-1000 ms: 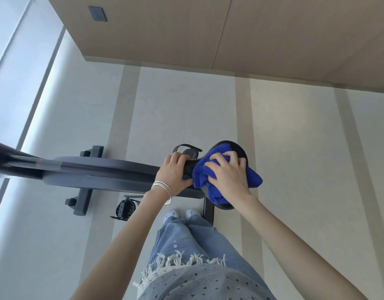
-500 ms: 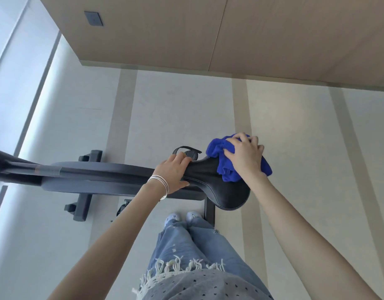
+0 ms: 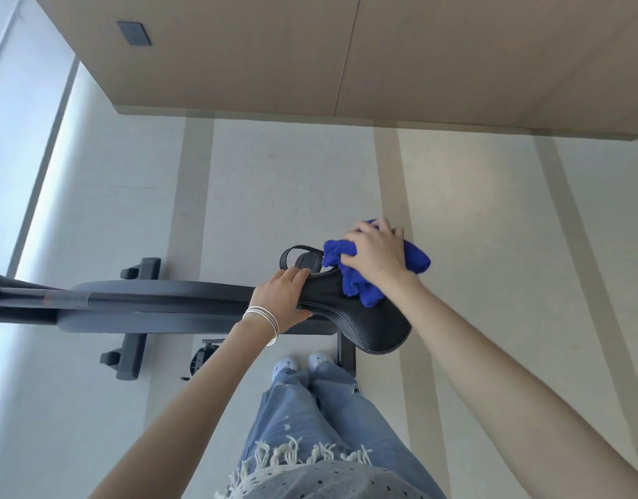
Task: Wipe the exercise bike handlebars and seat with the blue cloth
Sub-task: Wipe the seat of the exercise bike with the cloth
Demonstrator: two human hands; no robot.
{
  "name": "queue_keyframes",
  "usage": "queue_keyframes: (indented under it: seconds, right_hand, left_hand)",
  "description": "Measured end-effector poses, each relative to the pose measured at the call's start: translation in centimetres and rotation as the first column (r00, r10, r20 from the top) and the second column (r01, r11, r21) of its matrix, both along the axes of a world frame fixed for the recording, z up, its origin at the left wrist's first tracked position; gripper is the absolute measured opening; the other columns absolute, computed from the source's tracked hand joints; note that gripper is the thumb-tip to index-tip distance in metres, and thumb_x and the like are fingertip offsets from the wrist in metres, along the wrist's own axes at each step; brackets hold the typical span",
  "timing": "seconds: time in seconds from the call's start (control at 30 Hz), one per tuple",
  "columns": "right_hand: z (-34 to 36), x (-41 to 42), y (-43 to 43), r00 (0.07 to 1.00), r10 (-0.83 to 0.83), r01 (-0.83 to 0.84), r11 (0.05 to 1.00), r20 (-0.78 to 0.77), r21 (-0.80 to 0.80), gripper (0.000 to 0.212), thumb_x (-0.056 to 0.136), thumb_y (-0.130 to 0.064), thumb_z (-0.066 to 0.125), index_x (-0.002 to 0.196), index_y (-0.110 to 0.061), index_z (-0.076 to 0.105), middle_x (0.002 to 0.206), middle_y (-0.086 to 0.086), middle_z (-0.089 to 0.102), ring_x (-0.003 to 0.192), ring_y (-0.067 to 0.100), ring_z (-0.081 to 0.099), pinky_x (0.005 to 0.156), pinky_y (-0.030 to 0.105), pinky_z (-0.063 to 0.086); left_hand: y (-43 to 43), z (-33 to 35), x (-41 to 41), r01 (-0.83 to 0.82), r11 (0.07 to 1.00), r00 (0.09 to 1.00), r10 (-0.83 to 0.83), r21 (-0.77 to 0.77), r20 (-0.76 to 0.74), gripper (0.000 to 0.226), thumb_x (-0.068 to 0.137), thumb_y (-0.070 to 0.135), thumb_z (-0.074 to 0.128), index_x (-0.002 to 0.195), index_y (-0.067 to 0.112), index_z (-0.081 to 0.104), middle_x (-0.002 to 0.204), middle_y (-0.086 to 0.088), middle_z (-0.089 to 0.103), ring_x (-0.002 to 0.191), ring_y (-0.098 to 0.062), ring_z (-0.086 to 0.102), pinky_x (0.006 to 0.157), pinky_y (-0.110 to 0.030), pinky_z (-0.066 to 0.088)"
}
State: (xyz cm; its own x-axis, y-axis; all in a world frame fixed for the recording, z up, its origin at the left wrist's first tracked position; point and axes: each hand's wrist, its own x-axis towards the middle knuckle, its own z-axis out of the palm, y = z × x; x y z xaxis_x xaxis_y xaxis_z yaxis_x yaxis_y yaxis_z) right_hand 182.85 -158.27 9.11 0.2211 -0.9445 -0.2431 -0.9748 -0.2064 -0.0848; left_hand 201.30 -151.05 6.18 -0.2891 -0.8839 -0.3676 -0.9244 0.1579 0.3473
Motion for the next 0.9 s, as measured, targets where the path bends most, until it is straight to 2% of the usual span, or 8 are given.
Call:
queue_keyframes:
  seconds: [0.1,0.2,0.27,0.33,0.47,0.63,0.77,0.9]
  right_hand:
    - [0.5,-1.5,-2.5,0.992,-0.09,0.078,0.989,0.091,0.127,0.025,0.08,-0.037,0.059,0.104,-0.033,0.065,0.109,-0.006,0.062,0.103,0.027,0.052,0.083,0.039,0.039]
    - [0.8,-4.5,-1.9,0.89,-0.323,0.282,0.945,0.321,0.167,0.01,0.079,-0.031,0.059,0.084,-0.024,0.065,0.087,-0.005,0.06,0.089,0.027,0.059,0.068,0.033,0.042]
    - [1.0,-5.4,-0.1,0.858,-0.351,0.337,0.936,0.374,0.106,0.015,0.081,-0.028,0.062,0.093,-0.021,0.067,0.096,-0.001,0.063,0.092,0.031,0.058,0.073,0.037,0.046]
    - [0.7,-5.3,2.7,0.906,-0.295,0.331,0.94,0.303,-0.076,0.025,0.081,-0.028,0.066,0.104,-0.02,0.068,0.109,0.001,0.063,0.096,0.035,0.054,0.08,0.044,0.046]
    - [0.0,-2.7,6.6,0.975,-0.145,0.192,0.93,0.166,-0.314,0.023,0.072,-0.027,0.075,0.093,-0.019,0.071,0.107,0.001,0.066,0.094,0.037,0.054,0.071,0.045,0.044]
    - [0.1,-1.7,2.3,0.989,-0.053,0.07,0.991,0.141,-0.114,0.026,0.08,-0.041,0.065,0.103,-0.028,0.068,0.114,-0.009,0.06,0.106,0.03,0.046,0.082,0.042,0.036]
    - [-0.3,-2.9,1.7,0.926,-0.232,0.269,0.959,0.299,-0.091,0.03,0.081,-0.041,0.065,0.109,-0.029,0.066,0.116,-0.01,0.06,0.103,0.032,0.049,0.083,0.04,0.04]
    - [-0.7,-4.0,4.3,0.798,-0.397,0.493,0.862,0.452,-0.113,0.03,0.081,-0.034,0.068,0.109,-0.024,0.066,0.117,-0.006,0.06,0.1,0.034,0.051,0.082,0.042,0.045]
  left_hand:
    - [0.1,0.1,0.1,-0.012,1.0,1.0,0.012,0.004,-0.019,0.073,0.078,0.041,0.068,0.139,0.021,0.033,0.134,0.001,0.046,0.121,-0.021,0.046,0.089,-0.037,0.048]
    - [0.1,0.0,0.0,-0.01,1.0,1.0,0.01,0.009,-0.003,0.073,0.078,0.041,0.068,0.139,0.021,0.032,0.134,0.0,0.046,0.121,-0.021,0.046,0.089,-0.038,0.048]
    - [-0.1,-0.1,-0.1,0.004,1.0,1.0,-0.004,0.012,0.018,0.073,0.079,0.041,0.067,0.139,0.02,0.031,0.135,0.0,0.045,0.122,-0.022,0.046,0.088,-0.038,0.047]
    - [-0.2,-0.2,-0.2,0.019,1.0,0.999,-0.019,0.012,0.043,0.073,0.08,0.041,0.067,0.139,0.019,0.031,0.134,-0.001,0.046,0.12,-0.023,0.047,0.088,-0.038,0.048]
    - [-0.4,-0.2,-0.3,0.03,0.999,0.998,-0.031,0.012,0.062,0.072,0.08,0.041,0.067,0.138,0.018,0.031,0.132,-0.003,0.047,0.117,-0.024,0.049,0.088,-0.039,0.049]
    - [-0.3,-0.2,-0.1,0.03,1.0,0.998,-0.029,-0.007,0.049,0.072,0.079,0.043,0.066,0.138,0.02,0.032,0.131,-0.001,0.048,0.116,-0.024,0.05,0.085,-0.039,0.049]
    - [0.1,-0.3,0.1,-0.001,0.999,1.0,0.001,-0.032,0.009,0.07,0.078,0.043,0.067,0.136,0.021,0.035,0.128,-0.001,0.051,0.115,-0.024,0.05,0.082,-0.04,0.049]
    - [0.2,-0.3,0.3,0.008,0.999,1.0,-0.008,-0.05,-0.002,0.067,0.077,0.044,0.068,0.133,0.02,0.038,0.125,-0.001,0.052,0.113,-0.025,0.052,0.08,-0.041,0.05]
